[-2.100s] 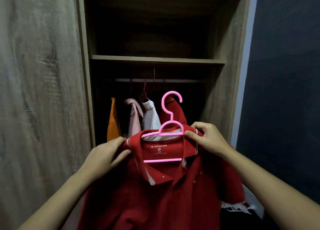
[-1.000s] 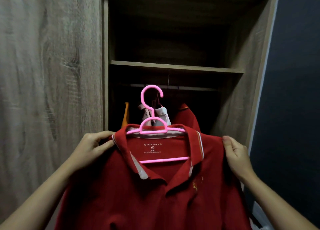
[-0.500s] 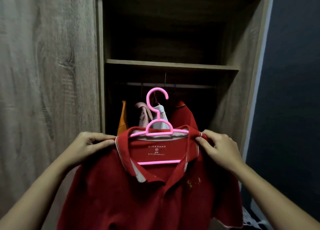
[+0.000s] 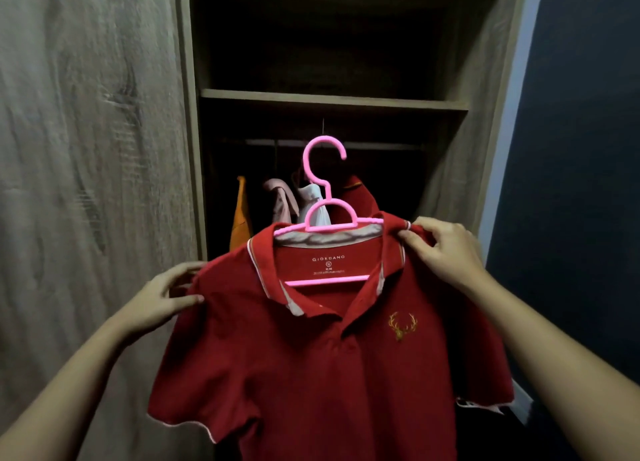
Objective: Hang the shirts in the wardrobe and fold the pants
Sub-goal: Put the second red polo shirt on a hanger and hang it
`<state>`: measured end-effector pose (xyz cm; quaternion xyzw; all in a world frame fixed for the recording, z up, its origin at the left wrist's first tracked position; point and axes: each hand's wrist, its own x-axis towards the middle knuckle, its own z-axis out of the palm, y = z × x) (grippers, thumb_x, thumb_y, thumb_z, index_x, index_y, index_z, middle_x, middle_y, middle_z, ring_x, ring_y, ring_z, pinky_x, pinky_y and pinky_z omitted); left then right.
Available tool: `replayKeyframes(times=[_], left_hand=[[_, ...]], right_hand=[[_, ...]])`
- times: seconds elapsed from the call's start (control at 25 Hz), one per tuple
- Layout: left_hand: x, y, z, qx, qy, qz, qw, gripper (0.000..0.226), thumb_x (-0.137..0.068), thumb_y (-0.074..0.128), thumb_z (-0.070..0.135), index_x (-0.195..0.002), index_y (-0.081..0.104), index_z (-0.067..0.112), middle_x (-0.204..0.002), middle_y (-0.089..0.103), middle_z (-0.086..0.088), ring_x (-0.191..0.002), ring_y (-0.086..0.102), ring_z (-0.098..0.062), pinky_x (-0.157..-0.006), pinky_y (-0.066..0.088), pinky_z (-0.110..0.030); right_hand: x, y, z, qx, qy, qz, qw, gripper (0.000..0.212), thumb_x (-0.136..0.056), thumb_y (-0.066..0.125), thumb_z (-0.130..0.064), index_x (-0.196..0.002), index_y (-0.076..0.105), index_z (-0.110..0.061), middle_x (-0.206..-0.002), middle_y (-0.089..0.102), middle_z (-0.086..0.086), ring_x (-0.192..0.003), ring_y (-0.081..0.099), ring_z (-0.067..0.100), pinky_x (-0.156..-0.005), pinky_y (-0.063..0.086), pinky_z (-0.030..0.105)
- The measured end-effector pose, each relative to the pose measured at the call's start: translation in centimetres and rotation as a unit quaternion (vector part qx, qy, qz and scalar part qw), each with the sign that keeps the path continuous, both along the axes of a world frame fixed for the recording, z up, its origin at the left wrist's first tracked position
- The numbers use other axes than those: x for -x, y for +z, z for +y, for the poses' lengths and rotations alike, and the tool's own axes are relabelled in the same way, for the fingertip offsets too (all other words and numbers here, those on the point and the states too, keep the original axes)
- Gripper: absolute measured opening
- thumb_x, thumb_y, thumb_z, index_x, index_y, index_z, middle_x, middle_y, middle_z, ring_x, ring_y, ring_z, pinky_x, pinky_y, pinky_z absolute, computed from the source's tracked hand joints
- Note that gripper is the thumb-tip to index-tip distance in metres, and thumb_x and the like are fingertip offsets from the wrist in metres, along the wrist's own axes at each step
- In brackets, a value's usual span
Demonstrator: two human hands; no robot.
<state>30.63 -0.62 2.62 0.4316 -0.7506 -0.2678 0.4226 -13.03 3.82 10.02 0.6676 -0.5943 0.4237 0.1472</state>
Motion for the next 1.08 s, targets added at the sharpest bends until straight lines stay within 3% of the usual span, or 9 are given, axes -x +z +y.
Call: replayKeyframes(times=[0.12, 0.24, 0.36, 0.44, 0.64, 0.76, 0.84, 1.0, 1.08], left_hand=[[2.8, 3.6, 2.6, 0.002, -0.097, 0.040, 0.994, 0.065, -0.058, 0.071, 0.041, -0.121, 0.058, 0.035, -0.114, 0.068, 0.005, -0.106, 0.063, -0.006, -0.084, 0.051, -0.017], [5.4, 5.7, 4.9, 0.085, -0.058, -0.094, 0.990, 0.048, -0.067, 0.064, 0.063, -0.091, 0.072, 0.022, -0.085, 0.073, -0.004, -0.076, 0.065, -0.003, -0.069, 0.054, -0.028], [7.0, 4.7, 6.4, 0.143, -0.026, -0.139, 0.980, 0.065, -0.073, 0.051, 0.073, -0.070, 0.065, 0.009, -0.062, 0.062, -0.010, -0.056, 0.050, -0.002, -0.053, 0.045, -0.034], [9.0, 3.8, 7.0, 0.180, 0.029, -0.166, 0.969, 0.063, -0.074, 0.042, 0.072, -0.067, 0.060, 0.012, -0.056, 0.059, -0.004, -0.052, 0.050, -0.003, -0.053, 0.042, -0.034], [17.3, 2.7, 6.9, 0.201, 0.175, -0.284, 0.921, 0.047, -0.083, 0.037, 0.063, -0.076, 0.053, 0.020, -0.082, 0.069, -0.009, -0.089, 0.064, -0.032, -0.064, 0.045, -0.037], [21.2, 2.9, 7.2, 0.169, 0.192, -0.297, 0.920, 0.038, -0.090, 0.041, 0.054, -0.094, 0.060, 0.022, -0.097, 0.069, -0.008, -0.098, 0.062, -0.033, -0.073, 0.046, -0.036], [23.4, 2.9, 7.0, 0.151, 0.175, -0.293, 0.928, 0.041, -0.090, 0.038, 0.056, -0.095, 0.060, 0.022, -0.099, 0.068, -0.006, -0.100, 0.061, -0.031, -0.076, 0.048, -0.037], [25.6, 4.8, 3.4, 0.091, 0.150, -0.234, 0.956, 0.056, -0.083, 0.034, 0.072, -0.077, 0.064, 0.025, -0.083, 0.066, -0.003, -0.094, 0.061, -0.028, -0.075, 0.046, -0.033], [26.5, 5.9, -0.9, 0.125, 0.199, -0.209, 0.949, 0.047, -0.087, 0.037, 0.064, -0.094, 0.067, 0.029, -0.096, 0.070, -0.003, -0.100, 0.061, -0.030, -0.080, 0.047, -0.035]], right_hand=[[0.2, -0.2, 0.2, -0.024, 0.035, -0.011, 0.999, 0.043, -0.078, 0.046, -0.066, -0.074, 0.058, -0.025, -0.061, 0.060, -0.006, -0.066, 0.059, 0.014, -0.066, 0.050, 0.040], [-0.3, -0.1, 0.4, -0.071, 0.083, -0.033, 0.993, 0.046, -0.073, 0.043, -0.071, -0.076, 0.060, -0.028, -0.067, 0.063, -0.006, -0.070, 0.061, 0.013, -0.070, 0.051, 0.041], [-1.2, -1.2, 1.0, -0.075, 0.078, -0.083, 0.991, 0.028, -0.080, 0.059, -0.051, -0.100, 0.063, -0.032, -0.100, 0.064, -0.004, -0.100, 0.057, 0.018, -0.090, 0.045, 0.042], [-2.7, -2.1, 1.9, 0.000, 0.029, -0.147, 0.989, 0.041, -0.083, 0.065, -0.031, -0.120, 0.052, -0.020, -0.116, 0.053, 0.005, -0.109, 0.049, 0.021, -0.097, 0.039, 0.039], [-8.7, -2.7, 3.3, -0.205, 0.189, -0.327, 0.903, 0.010, -0.093, 0.048, -0.034, -0.100, 0.045, -0.026, -0.099, 0.063, 0.004, -0.091, 0.060, 0.016, -0.090, 0.043, 0.035], [-8.1, -2.4, 2.0, -0.238, 0.188, -0.418, 0.856, 0.024, -0.078, 0.049, -0.048, -0.083, 0.048, -0.024, -0.095, 0.061, 0.009, -0.090, 0.059, 0.023, -0.082, 0.045, 0.038], [-6.9, -1.8, 0.6, -0.227, 0.176, -0.459, 0.841, 0.015, -0.089, 0.049, -0.034, -0.085, 0.048, -0.020, -0.092, 0.059, 0.010, -0.088, 0.056, 0.021, -0.069, 0.046, 0.027], [-3.4, -2.0, -3.0, -0.209, 0.133, -0.474, 0.845, 0.025, -0.080, 0.057, -0.046, -0.084, 0.059, -0.021, -0.083, 0.065, 0.003, -0.082, 0.064, 0.020, -0.079, 0.052, 0.036], [-1.3, -2.5, -5.1, -0.197, 0.087, -0.438, 0.873, 0.039, -0.060, 0.064, -0.053, -0.088, 0.061, -0.026, -0.085, 0.067, 0.002, -0.085, 0.064, 0.024, -0.087, 0.050, 0.046]])
